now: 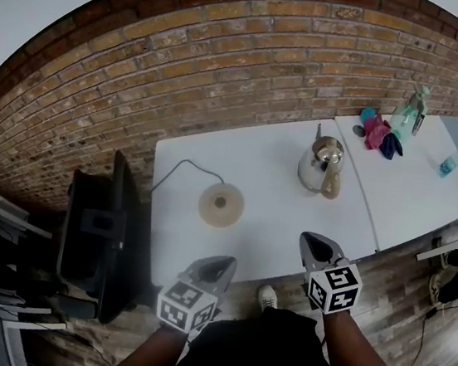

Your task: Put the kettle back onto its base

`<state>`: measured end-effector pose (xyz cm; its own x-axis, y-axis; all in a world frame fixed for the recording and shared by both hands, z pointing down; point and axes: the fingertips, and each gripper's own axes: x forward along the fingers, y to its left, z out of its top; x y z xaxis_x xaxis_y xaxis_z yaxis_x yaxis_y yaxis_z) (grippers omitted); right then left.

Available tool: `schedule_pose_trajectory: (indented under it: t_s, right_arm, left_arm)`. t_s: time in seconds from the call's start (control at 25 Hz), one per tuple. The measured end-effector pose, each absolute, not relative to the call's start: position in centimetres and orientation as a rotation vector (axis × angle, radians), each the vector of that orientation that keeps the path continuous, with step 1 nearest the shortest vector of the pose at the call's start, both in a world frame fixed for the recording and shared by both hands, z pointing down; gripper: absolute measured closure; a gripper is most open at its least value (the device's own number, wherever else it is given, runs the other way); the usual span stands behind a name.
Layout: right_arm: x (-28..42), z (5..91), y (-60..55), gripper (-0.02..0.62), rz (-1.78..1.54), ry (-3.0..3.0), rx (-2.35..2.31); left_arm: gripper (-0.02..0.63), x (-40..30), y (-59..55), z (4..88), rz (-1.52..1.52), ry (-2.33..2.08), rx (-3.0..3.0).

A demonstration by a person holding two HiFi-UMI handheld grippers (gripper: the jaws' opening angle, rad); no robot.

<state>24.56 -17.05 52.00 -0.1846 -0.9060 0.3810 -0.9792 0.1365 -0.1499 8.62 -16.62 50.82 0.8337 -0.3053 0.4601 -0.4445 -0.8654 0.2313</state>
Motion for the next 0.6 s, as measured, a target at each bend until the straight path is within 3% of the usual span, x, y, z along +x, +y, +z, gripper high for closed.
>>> schedule_pose_trajectory:
  t_s: [0.6]
  right_arm:
    - [34.7,53.7,-21.2,0.477,0.547,-2.125,1.934]
  left_arm:
    - [0.606,15.6,-18.7,52.1,0.652,-0.584,2.683]
